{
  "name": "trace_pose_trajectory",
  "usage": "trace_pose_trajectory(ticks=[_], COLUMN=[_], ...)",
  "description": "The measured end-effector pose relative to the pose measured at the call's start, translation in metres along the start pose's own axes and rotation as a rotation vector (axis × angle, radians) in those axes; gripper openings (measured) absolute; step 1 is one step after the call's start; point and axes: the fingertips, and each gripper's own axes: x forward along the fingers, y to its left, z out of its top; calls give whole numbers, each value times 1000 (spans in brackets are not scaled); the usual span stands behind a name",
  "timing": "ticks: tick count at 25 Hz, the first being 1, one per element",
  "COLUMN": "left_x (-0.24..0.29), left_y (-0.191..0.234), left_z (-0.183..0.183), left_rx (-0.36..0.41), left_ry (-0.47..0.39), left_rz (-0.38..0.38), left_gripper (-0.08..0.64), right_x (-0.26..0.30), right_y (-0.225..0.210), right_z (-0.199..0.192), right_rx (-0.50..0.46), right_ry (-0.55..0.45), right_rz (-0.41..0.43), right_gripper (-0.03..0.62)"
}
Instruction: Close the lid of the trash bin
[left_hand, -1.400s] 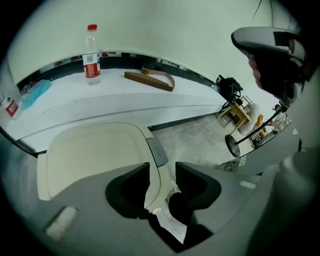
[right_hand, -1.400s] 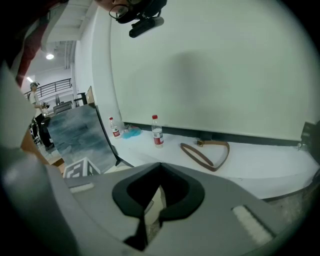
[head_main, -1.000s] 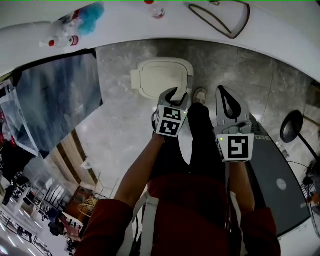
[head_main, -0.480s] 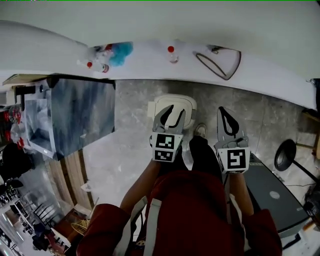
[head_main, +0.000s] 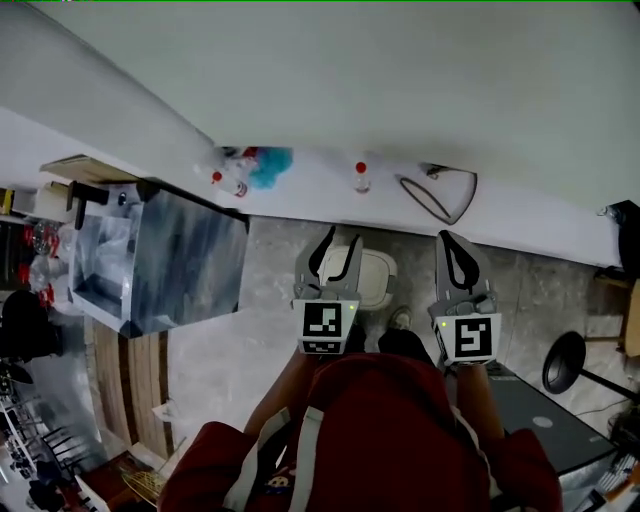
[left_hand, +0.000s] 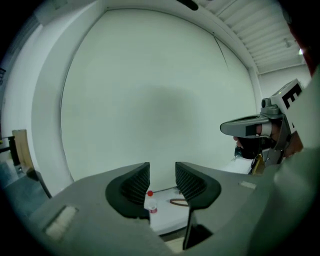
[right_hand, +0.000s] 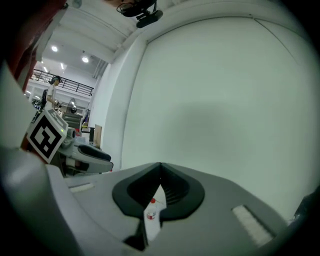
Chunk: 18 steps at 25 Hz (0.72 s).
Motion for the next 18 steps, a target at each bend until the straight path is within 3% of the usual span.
trace_pose_trajectory(ticks=[3,9,12,18], left_x=[-9,-32,-40,-55], left_y=[14,45,57,78], left_z=[40,118,137,166], left_rx=[42,30,42,92], left_ry=[-99,-306,-359,-451], left_rz=[31,104,130,178], left_gripper=[166,166,164,152], right_x=[2,16,18,22], right_y=[0,-2,-7,-11], right_z=[33,108,127,144], right_rx=[-50,-85,-153,-127], right_ry=[-56,-185,-242,-288], right_rz=[0,-26,-31,-61], right_gripper=[0,0,0,0])
